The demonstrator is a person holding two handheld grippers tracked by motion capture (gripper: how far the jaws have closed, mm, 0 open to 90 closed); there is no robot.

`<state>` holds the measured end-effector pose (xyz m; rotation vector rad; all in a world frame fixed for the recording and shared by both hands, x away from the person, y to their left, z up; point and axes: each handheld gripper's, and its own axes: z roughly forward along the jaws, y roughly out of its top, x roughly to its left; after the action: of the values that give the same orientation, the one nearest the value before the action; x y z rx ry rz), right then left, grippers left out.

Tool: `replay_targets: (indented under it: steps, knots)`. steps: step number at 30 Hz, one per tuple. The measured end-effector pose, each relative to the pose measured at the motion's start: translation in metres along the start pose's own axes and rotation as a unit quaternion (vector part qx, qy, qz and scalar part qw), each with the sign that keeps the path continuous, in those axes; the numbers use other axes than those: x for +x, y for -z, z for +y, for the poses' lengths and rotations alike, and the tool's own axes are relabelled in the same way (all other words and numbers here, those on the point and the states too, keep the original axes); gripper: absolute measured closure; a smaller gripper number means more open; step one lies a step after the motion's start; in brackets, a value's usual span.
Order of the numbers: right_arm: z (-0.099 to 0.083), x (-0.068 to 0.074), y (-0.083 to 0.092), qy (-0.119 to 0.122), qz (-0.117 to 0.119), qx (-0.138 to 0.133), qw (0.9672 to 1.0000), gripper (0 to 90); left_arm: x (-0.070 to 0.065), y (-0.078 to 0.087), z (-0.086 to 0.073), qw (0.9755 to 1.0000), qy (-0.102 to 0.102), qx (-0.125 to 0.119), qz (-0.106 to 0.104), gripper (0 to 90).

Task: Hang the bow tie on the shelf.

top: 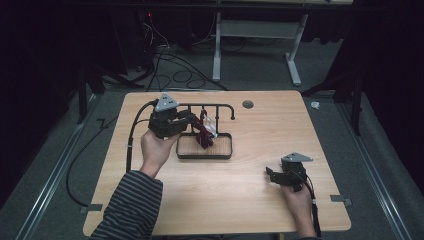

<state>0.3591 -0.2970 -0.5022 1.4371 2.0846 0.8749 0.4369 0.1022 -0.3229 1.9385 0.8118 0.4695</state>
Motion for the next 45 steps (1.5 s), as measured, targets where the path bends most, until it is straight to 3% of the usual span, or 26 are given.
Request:
replay_targets:
  steps: [20, 45]
  knots:
    - [0.000, 0.000, 0.000, -0.002, 0.000, 0.000, 1.0000, 29.6, 0.010, 0.030, -0.024, 0.9996, 0.020, -0.008, 0.016, 70.0]
    - [0.000, 0.000, 0.000, -0.001, 0.000, 0.000, 1.0000, 29.6, 0.020, 0.051, -0.053, 0.9982, 0.050, -0.011, 0.032, 69.9]
